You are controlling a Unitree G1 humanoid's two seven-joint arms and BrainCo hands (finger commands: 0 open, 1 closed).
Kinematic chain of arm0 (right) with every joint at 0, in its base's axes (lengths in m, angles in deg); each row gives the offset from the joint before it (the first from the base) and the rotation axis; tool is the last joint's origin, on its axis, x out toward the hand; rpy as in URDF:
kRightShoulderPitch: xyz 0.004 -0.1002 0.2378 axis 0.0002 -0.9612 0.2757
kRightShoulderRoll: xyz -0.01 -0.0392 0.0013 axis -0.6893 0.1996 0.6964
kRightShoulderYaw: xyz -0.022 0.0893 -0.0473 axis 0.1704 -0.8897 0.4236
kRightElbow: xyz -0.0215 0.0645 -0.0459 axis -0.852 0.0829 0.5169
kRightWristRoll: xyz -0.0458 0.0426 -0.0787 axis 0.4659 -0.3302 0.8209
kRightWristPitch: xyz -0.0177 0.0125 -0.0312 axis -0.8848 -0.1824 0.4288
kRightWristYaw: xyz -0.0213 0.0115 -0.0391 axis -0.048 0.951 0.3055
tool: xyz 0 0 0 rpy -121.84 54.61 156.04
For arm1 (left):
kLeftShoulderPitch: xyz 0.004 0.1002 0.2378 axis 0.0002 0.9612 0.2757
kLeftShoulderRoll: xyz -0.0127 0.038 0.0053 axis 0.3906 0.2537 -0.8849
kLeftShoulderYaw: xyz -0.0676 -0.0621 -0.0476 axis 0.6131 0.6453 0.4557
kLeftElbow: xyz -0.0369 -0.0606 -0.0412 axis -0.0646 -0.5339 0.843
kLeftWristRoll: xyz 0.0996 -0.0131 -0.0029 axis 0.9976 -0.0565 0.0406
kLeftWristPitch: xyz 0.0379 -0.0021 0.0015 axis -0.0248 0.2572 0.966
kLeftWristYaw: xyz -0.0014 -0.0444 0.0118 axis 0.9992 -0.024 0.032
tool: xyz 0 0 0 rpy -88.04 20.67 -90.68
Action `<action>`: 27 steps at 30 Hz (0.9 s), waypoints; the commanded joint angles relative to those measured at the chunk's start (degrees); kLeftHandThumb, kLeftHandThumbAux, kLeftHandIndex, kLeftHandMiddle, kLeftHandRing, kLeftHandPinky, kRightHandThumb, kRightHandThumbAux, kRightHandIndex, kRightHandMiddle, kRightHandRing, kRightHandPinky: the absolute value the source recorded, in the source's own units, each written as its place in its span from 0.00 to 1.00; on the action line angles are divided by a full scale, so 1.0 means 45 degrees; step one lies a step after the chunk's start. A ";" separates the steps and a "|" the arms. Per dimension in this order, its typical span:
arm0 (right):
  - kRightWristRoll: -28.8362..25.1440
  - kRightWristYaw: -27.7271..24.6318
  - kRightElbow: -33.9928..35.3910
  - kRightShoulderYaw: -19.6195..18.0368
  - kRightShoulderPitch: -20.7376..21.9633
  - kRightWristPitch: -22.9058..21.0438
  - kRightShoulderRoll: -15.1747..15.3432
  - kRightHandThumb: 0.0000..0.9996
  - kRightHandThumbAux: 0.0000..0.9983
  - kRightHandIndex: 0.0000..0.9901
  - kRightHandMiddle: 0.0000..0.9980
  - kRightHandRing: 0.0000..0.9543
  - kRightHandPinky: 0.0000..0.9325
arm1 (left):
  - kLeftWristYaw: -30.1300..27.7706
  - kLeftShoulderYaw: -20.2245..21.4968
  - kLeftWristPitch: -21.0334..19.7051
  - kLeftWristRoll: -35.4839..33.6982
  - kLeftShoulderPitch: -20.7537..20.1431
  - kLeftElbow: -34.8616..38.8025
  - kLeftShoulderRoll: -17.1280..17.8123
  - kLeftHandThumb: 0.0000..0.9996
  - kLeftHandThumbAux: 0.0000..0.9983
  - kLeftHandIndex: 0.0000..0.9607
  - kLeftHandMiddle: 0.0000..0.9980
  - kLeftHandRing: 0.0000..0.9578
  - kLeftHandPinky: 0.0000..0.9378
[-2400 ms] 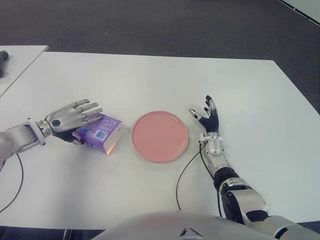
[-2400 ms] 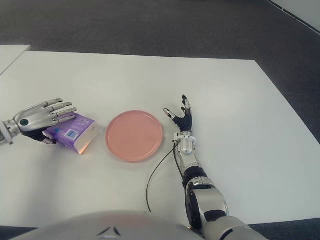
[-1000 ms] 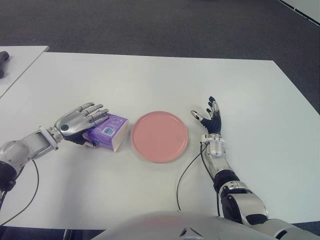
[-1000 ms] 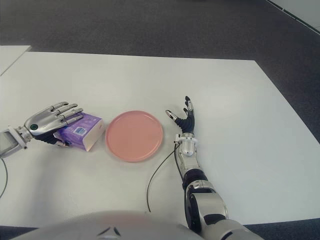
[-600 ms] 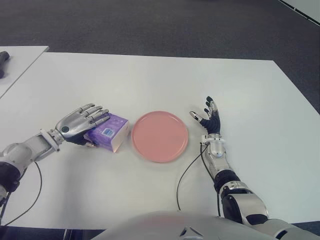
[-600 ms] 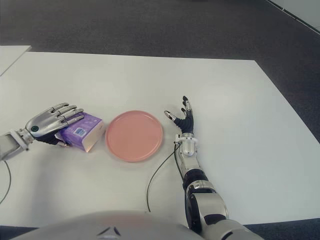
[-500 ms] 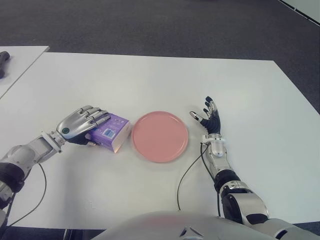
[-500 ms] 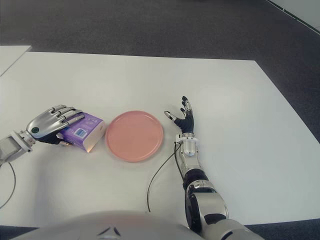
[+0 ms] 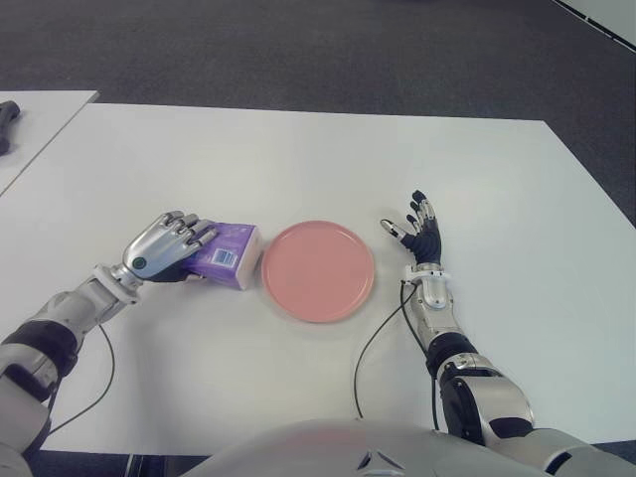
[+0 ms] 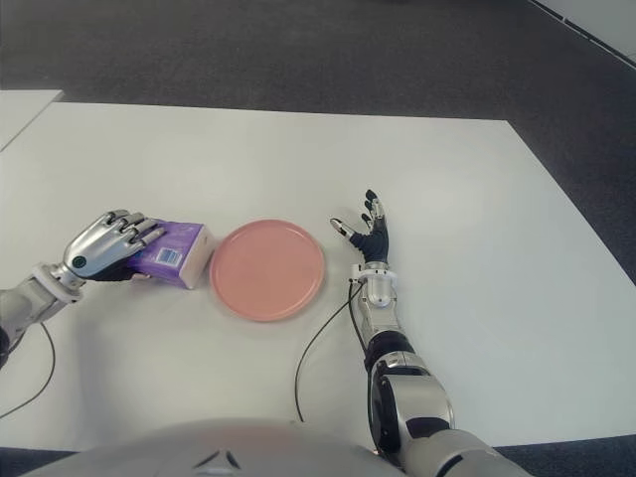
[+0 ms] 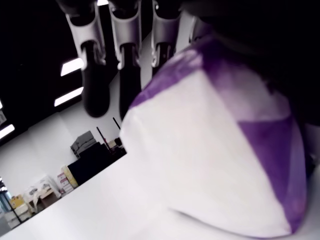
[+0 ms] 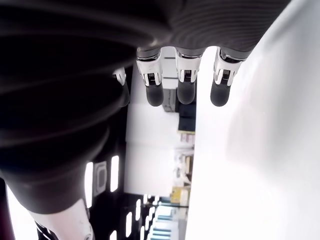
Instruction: Put the tissue paper into the plate.
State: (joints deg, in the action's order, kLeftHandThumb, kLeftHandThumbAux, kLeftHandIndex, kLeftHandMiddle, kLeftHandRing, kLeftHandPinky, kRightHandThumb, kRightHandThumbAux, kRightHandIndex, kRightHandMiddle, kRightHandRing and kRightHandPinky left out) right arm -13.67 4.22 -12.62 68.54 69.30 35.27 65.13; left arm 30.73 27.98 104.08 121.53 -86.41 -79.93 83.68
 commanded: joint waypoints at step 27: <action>0.0037 0.0168 -0.1344 -0.0143 -0.0356 0.0095 -0.0143 0.03 0.82 0.01 0.00 0.00 0.01 | 0.0535 -0.0378 0.0317 -0.0499 -0.1158 -0.0674 -0.0253 0.85 0.67 0.42 0.55 0.86 0.88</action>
State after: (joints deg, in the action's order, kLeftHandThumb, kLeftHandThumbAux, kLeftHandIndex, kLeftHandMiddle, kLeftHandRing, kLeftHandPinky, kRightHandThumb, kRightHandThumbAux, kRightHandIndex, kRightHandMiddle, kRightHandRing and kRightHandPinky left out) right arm -13.63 4.82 -15.51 67.83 70.63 37.18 65.18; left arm 34.31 25.92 104.24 120.16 -90.16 -84.03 81.71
